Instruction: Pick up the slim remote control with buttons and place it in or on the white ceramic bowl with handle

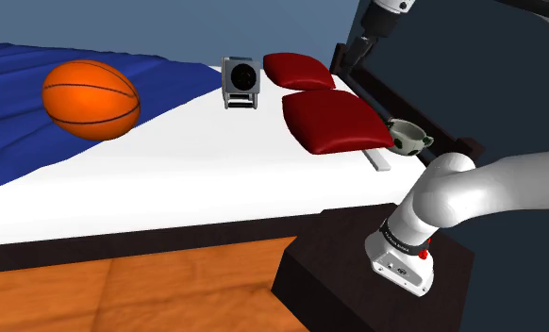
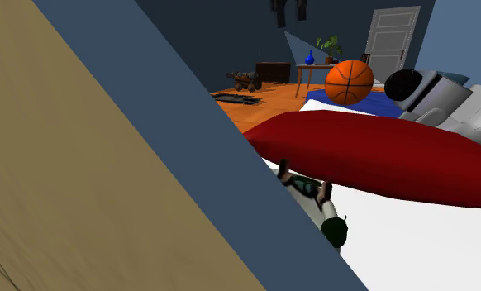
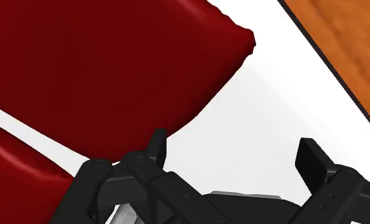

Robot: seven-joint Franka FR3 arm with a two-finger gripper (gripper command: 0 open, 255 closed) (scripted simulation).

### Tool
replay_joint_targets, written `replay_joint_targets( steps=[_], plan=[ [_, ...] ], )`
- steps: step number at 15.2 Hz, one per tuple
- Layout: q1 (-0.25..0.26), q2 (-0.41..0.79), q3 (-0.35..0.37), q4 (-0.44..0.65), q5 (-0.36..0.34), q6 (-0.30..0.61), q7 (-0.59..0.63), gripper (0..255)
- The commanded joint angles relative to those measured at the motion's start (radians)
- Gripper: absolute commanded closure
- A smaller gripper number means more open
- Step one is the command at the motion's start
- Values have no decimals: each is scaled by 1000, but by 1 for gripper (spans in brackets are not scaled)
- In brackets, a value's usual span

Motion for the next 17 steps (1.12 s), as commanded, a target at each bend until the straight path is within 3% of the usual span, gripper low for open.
replay_joint_targets(
  steps=[1, 17],
  plan=[
    [0, 0, 0, 0, 0, 0, 0, 0],
    [-225, -145, -157, -430, -123, 156, 77, 0]
  ],
)
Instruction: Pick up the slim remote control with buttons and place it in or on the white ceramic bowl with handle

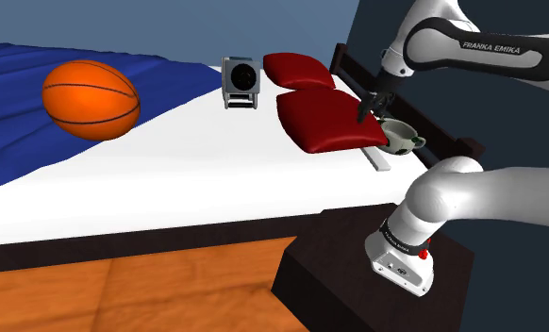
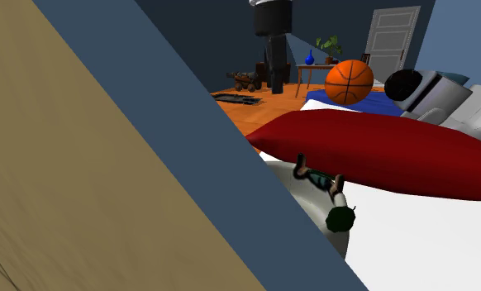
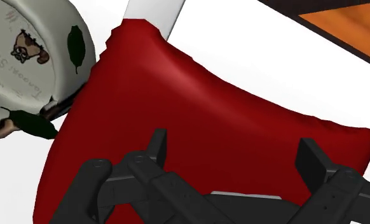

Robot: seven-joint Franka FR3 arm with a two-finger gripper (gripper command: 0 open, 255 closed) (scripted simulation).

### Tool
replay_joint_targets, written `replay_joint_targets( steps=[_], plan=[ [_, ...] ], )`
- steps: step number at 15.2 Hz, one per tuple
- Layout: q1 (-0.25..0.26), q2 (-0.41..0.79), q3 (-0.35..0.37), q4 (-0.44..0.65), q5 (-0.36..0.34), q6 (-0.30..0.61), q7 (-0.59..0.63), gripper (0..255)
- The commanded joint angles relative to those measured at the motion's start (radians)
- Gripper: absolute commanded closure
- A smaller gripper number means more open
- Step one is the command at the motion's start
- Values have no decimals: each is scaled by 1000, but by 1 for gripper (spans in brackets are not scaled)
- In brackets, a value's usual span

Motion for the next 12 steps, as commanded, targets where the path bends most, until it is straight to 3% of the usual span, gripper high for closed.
replay_joint_targets(
  steps=[1, 11, 12],
  plan=[
    [-36, -17, -21, -58, -21, 24, 10, 0],
    [-257, -60, -148, -283, -162, 124, 32, 0],
    [-260, -60, -150, -286, -164, 125, 32, 0]
  ],
)
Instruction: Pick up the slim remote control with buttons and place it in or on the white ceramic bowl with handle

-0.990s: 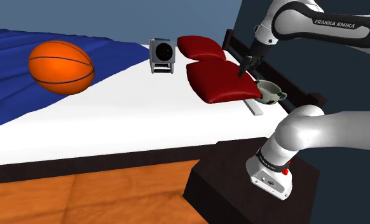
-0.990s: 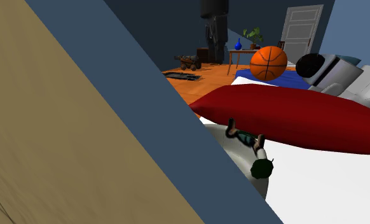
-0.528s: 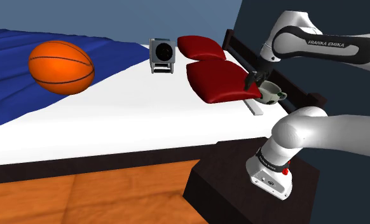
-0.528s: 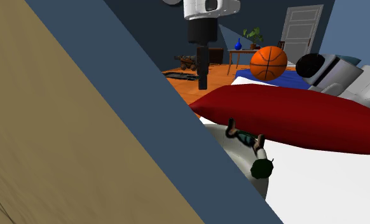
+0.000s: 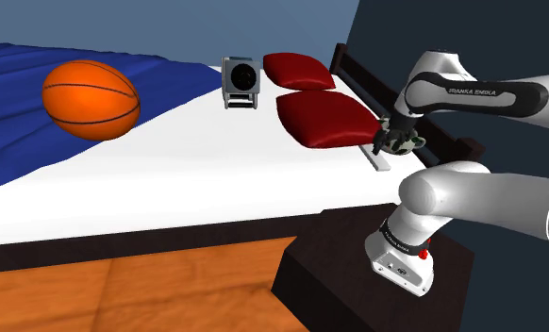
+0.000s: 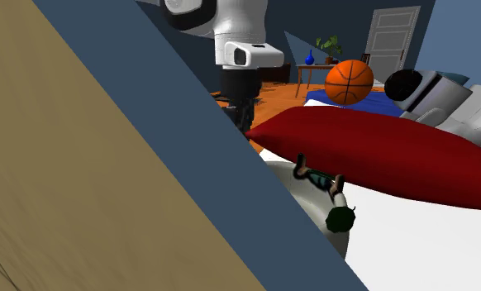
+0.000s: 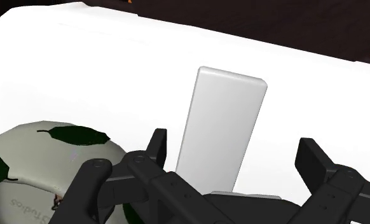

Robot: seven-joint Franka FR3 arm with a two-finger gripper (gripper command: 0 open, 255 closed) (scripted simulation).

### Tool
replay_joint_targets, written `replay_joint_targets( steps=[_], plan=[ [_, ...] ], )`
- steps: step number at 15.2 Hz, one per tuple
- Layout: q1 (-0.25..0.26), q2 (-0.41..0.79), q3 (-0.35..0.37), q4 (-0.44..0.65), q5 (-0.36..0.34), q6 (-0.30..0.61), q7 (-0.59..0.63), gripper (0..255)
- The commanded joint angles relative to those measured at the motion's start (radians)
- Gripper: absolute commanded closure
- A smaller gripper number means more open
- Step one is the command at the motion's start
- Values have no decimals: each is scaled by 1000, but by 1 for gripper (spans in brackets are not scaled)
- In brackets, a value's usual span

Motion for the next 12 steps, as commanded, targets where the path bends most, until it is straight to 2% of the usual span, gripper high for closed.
replay_joint_targets(
  steps=[1, 7, 12],
  plan=[
    [-15, 6, -9, -20, -12, 21, 3, 0],
    [-29, 60, -39, -87, -46, 140, 6, 0],
    [-29, 60, -39, -87, -46, 140, 6, 0]
  ],
)
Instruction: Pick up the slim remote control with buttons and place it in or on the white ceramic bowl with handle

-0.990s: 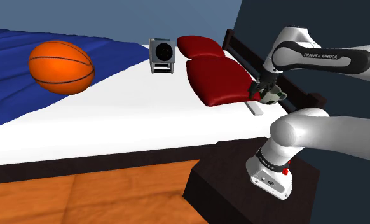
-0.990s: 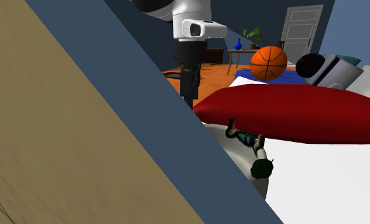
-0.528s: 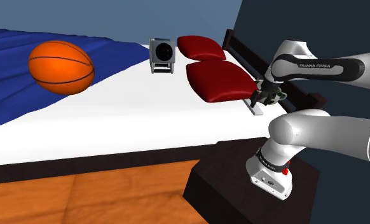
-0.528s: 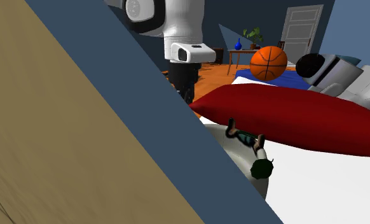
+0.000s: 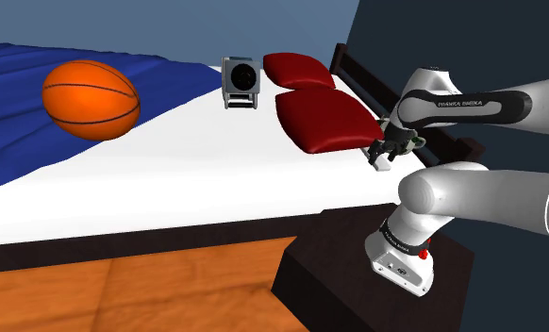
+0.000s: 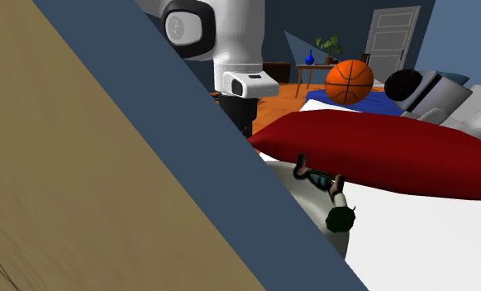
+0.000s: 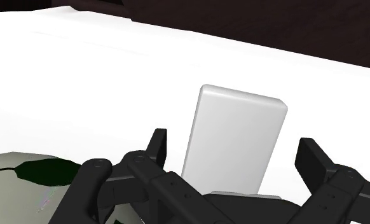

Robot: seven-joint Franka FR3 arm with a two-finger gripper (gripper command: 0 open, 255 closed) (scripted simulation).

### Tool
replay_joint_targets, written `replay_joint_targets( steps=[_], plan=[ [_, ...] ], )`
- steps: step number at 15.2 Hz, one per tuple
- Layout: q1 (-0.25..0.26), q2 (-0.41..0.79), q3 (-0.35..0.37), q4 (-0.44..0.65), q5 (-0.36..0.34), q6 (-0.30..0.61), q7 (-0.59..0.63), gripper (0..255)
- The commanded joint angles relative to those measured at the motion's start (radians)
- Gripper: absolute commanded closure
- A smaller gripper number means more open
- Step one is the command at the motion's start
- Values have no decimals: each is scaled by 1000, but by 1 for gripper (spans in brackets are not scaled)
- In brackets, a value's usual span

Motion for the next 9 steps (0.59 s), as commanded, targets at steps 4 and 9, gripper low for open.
replay_joint_targets(
  steps=[4, 9],
  plan=[
    [0, 0, 0, 0, 0, 1, 0, 255],
    [0, 0, 0, 0, 0, 0, 0, 255]
  ],
)
